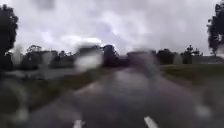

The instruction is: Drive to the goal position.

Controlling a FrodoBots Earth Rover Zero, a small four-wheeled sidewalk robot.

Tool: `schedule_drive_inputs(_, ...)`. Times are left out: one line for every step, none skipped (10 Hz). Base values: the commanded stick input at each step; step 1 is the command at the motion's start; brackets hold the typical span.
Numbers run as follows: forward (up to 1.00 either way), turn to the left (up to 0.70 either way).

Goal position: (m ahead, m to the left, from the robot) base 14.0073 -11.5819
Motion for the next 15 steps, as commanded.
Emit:
schedule_drive_inputs(0.85, 0.00)
schedule_drive_inputs(0.85, 0.00)
schedule_drive_inputs(0.85, 0.00)
schedule_drive_inputs(0.85, 0.00)
schedule_drive_inputs(0.85, 0.00)
schedule_drive_inputs(0.85, 0.00)
schedule_drive_inputs(0.85, 0.00)
schedule_drive_inputs(0.85, 0.00)
schedule_drive_inputs(0.85, 0.00)
schedule_drive_inputs(0.85, 0.00)
schedule_drive_inputs(0.85, 0.00)
schedule_drive_inputs(0.85, 0.00)
schedule_drive_inputs(0.85, 0.00)
schedule_drive_inputs(0.85, 0.00)
schedule_drive_inputs(0.85, -0.02)
